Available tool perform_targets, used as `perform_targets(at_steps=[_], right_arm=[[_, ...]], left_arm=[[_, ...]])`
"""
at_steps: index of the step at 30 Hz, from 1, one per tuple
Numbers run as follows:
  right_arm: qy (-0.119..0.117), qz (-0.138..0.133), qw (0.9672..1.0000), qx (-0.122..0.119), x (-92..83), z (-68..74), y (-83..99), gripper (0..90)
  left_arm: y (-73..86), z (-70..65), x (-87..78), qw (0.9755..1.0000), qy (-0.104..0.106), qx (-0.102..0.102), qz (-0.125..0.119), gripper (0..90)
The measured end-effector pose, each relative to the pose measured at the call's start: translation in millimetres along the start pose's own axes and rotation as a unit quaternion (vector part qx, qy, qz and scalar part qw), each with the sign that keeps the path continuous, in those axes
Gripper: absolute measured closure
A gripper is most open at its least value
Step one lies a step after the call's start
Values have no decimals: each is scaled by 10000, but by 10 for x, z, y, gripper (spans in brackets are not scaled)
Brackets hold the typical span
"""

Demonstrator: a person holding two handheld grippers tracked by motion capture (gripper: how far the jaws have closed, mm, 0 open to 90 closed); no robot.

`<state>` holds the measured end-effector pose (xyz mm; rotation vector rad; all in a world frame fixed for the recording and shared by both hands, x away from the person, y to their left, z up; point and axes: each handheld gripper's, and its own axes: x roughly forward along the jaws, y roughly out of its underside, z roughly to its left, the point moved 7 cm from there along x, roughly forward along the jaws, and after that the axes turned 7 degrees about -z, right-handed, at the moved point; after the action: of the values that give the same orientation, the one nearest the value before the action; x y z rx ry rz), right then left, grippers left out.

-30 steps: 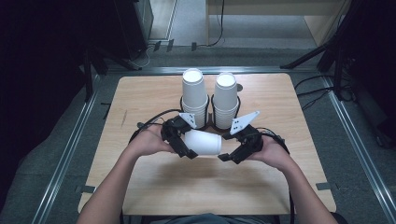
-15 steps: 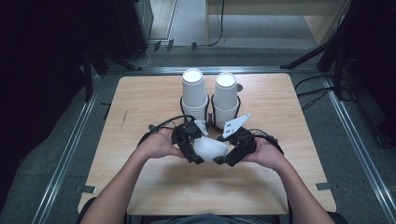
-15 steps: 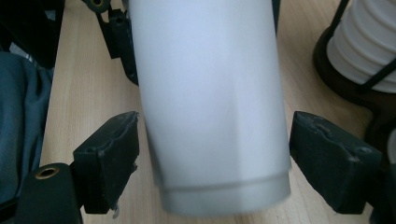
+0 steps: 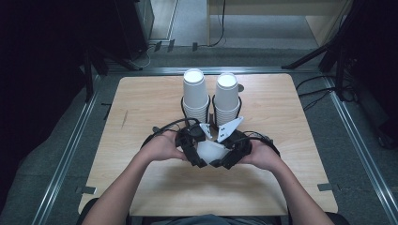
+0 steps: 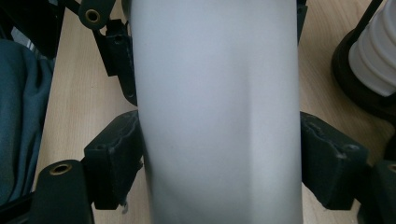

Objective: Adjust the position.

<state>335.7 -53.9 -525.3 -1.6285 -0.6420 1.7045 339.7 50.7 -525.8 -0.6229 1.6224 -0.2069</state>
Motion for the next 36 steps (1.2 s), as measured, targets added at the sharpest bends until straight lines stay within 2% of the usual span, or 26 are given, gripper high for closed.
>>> perform_targets(at_steps=[4, 5, 6, 7, 9, 10, 12, 14, 18, 21, 27, 32, 36], right_arm=[[9, -61, 10000, -5, -30, 3, -19, 216], [9, -61, 10000, -5, -30, 3, -19, 216], [40, -124, 9999, -24, -46, -1, -33, 213], [40, -124, 9999, -24, -46, -1, -33, 213], [64, -166, 9998, -43, -74, -10, -37, 211], [78, -197, 9998, -60, -85, -18, -38, 210], [109, -241, 9996, -49, -105, -32, -35, 209], [131, -313, 9994, -3, -135, -46, -39, 208], [169, -441, 9989, 27, -183, -65, -55, 208], [194, -553, 9983, 58, -238, -85, -63, 207], [301, -761, 9965, 157, -366, -130, -64, 206], [324, -839, 9957, 212, -421, -142, -56, 205], [345, -911, 9949, 244, -470, -151, -51, 204]], left_arm=[[-6, 6, -23, 9999, 11, 30, -102, 90], [-12, 7, -33, 9998, -32, 60, -170, 90], [-23, 2, -50, 9993, -108, 96, -339, 75], [-23, 2, -50, 9993, -108, 96, -339, 69], [-40, 6, -69, 9988, -116, -4, -483, 11], [-51, 22, -101, 9978, -89, -116, -645, 10], [-56, 34, -118, 9972, -97, -152, -729, 3], [-61, 51, -176, 9950, -67, -240, -971, 3], [-49, 79, -227, 9935, -123, -231, -1109, 3], [-47, 94, -269, 9905, -124, -284, -1336, 0], [-6, 98, -300, 9883, -35, -412, -1468, 0], [10, 105, -329, 9866, -64, -418, -1575, 25], [18, 108, -362, 9837, -87, -472, -1732, 25]])
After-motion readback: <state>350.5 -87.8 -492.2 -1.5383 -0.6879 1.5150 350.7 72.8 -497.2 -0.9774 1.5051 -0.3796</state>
